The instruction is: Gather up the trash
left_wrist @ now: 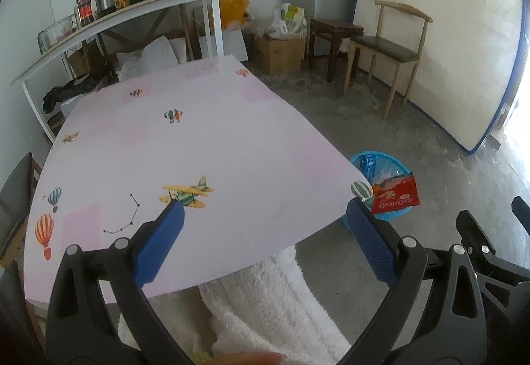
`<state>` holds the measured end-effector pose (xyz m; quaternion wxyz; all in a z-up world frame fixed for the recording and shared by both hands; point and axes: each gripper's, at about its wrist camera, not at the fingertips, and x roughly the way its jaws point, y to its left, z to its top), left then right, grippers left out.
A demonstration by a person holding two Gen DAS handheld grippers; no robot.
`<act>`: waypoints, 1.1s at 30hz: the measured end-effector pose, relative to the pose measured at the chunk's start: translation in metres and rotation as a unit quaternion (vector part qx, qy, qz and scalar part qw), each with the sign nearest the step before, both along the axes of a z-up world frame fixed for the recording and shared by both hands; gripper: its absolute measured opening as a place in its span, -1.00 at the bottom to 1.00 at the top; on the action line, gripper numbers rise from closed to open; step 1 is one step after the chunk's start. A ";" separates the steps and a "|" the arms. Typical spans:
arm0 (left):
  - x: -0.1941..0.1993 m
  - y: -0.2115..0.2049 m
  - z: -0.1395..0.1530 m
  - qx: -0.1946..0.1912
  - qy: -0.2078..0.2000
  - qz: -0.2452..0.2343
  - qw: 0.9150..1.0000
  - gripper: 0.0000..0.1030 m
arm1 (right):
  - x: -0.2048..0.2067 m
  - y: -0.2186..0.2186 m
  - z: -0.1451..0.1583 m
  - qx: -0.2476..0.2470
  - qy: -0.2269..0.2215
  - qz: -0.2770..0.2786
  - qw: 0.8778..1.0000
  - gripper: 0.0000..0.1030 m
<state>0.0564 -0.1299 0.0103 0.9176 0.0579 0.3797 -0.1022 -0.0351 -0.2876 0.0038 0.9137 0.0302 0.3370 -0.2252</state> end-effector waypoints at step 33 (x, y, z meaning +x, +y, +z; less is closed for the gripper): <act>-0.005 -0.013 -0.012 0.006 0.034 -0.014 0.999 0.83 | -0.008 -0.037 -0.005 -0.030 0.036 -0.033 0.998 0.88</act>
